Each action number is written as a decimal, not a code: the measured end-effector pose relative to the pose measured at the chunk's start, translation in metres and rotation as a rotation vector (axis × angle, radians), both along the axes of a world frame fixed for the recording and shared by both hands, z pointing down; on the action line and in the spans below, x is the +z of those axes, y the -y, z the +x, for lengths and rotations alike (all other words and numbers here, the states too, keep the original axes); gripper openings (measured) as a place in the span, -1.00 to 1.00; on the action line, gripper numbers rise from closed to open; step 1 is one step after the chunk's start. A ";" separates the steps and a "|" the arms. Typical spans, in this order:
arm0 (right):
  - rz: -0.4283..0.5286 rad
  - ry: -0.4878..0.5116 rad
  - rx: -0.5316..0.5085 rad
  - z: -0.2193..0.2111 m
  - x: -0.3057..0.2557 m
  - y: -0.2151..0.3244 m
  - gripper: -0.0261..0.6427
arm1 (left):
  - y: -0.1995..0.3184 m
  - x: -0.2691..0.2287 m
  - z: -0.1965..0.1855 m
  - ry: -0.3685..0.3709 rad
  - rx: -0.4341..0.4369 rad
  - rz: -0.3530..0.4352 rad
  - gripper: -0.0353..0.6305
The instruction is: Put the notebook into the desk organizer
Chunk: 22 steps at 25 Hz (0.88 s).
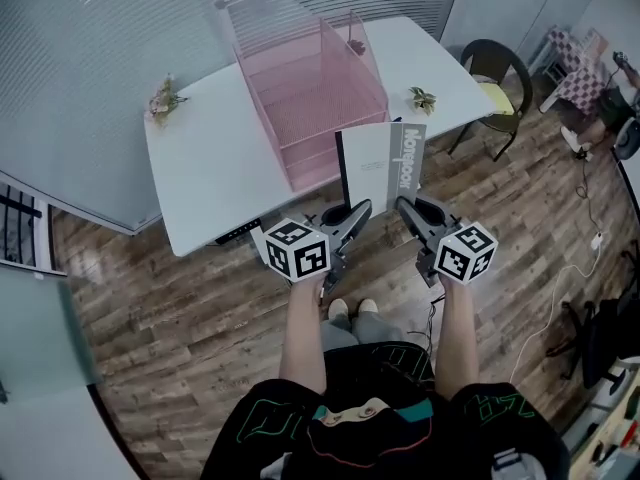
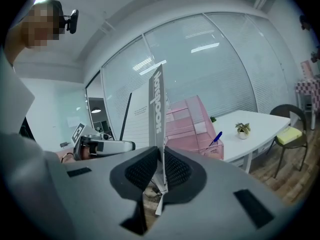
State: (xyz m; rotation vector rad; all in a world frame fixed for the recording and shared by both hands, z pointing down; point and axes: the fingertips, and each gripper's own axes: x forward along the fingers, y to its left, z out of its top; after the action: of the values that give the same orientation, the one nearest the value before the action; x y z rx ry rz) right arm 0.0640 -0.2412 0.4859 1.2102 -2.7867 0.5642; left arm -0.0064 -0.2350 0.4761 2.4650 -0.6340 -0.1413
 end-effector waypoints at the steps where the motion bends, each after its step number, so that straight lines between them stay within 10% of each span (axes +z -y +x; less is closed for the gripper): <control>1: -0.009 -0.004 -0.009 -0.004 0.004 0.002 -0.86 | 0.001 0.004 -0.004 -0.005 -0.011 -0.011 -0.88; 22: -0.187 -0.071 -0.143 -0.041 0.073 0.011 -0.84 | 0.005 0.080 -0.042 -0.183 -0.146 -0.295 -0.88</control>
State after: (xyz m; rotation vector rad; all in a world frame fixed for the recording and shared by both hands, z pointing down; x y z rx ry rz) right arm 0.0227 -0.2521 0.5590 0.9667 -2.6639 0.7344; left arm -0.0483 -0.2403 0.5557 2.0958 -0.6998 -0.3047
